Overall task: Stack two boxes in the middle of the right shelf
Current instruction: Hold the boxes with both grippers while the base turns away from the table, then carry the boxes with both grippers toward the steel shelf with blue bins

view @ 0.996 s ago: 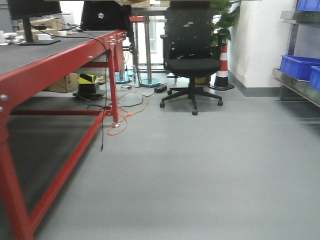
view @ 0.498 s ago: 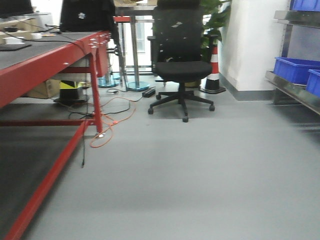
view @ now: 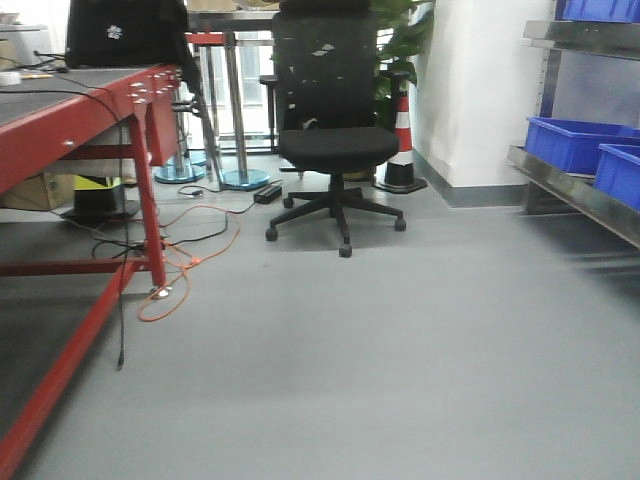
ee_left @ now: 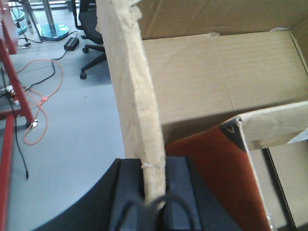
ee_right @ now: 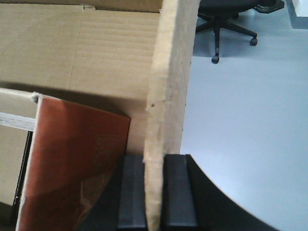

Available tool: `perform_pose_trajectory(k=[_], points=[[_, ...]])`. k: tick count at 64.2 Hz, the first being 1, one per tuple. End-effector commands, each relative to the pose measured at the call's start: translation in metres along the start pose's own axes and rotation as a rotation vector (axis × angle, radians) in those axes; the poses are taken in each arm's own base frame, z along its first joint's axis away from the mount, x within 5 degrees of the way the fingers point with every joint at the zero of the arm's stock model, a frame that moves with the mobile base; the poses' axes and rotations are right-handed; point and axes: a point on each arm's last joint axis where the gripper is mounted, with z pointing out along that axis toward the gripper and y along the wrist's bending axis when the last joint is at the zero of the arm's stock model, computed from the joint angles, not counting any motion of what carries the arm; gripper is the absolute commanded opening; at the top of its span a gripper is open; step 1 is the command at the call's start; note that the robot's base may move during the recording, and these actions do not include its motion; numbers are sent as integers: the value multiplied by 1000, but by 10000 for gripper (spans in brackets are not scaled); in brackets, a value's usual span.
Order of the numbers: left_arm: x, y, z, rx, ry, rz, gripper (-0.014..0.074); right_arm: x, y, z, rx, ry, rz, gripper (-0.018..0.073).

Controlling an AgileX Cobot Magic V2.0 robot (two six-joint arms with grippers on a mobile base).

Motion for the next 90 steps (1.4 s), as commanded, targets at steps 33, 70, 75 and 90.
perform_pose_trajectory(k=[33,70,75,90], points=[[-11,3,-8,-21,-100,31,-111,-7,-3,-12,34,-73,-17,-154],[-11,3,-8,-21,-100,31,-111,-7,-3,-12,34,-73,-17,-154],[-11,3,-8,-21,-100,31,-111,-7,-3,-12,34,-73,-17,-154],[-11,3,-8,-23,-100,32,-111,-7,-3,-12,34,-73,-17,-154]])
